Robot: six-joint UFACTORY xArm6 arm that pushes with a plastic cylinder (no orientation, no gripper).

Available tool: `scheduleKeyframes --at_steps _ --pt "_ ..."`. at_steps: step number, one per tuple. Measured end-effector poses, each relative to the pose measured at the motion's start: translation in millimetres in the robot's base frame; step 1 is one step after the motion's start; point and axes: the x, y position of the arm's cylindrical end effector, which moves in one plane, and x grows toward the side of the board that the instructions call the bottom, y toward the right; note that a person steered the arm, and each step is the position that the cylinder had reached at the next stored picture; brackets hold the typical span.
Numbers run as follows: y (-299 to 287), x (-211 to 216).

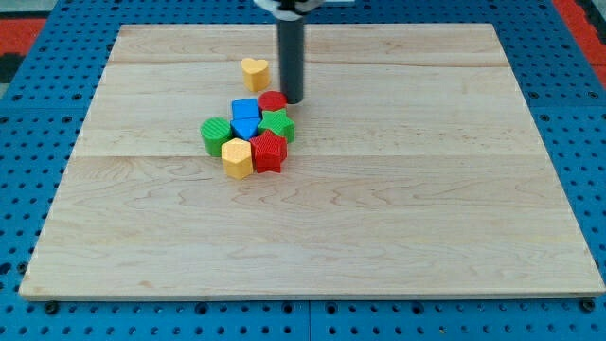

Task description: Move the yellow heart closer to the group of blocks

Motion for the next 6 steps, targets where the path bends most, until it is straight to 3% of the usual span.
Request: scheduleKeyframes --at_steps 1,2,4,5,6 --pt "-6.1 -0.4" --pt "2.3 -53.3" --pt "-88.1 -42.7" --pt "-99.2 -89.8" --pt "-136.9 -97.0"
